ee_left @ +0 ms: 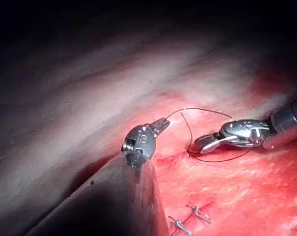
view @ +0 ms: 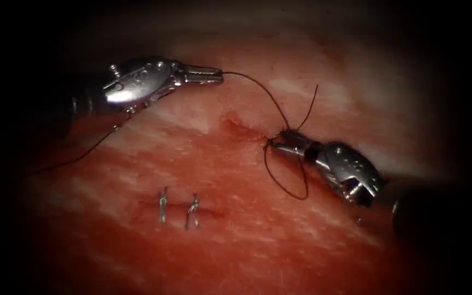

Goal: Wound Closure

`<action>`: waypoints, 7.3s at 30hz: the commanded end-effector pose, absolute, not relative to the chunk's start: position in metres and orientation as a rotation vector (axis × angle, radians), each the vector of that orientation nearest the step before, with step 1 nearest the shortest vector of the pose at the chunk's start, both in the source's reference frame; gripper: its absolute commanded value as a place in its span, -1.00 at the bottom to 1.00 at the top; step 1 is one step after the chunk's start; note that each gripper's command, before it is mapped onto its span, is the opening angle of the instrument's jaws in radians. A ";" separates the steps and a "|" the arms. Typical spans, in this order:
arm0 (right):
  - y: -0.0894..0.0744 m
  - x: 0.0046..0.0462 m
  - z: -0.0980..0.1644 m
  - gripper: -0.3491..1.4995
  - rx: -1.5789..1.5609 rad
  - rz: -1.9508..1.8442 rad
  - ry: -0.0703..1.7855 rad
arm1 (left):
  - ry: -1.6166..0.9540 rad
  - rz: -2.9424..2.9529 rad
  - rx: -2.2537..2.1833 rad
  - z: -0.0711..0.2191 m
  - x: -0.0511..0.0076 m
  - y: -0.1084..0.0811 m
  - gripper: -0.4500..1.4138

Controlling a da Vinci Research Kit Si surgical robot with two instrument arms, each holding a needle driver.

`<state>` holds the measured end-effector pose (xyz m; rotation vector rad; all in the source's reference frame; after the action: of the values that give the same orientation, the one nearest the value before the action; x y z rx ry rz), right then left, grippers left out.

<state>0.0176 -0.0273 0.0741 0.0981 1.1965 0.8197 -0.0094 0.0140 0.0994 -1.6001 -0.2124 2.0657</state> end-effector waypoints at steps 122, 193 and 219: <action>-0.031 0.0204 0.074 -1.00 0.036 1.544 0.971 | -0.031 2.227 -1.292 0.118 -0.0178 0.021 -1.00; -0.036 0.0233 0.070 -1.00 0.054 1.332 0.983 | 0.106 2.146 -1.272 0.133 -0.0318 0.044 -1.00; -0.036 0.0242 0.069 0.49 -0.042 1.118 1.046 | 0.023 2.184 -1.329 0.130 -0.0299 0.042 -1.00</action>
<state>0.0237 -0.0356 0.0681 -0.0415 1.0508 1.1139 -0.0291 0.0419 0.1292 -1.3251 0.0155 2.1832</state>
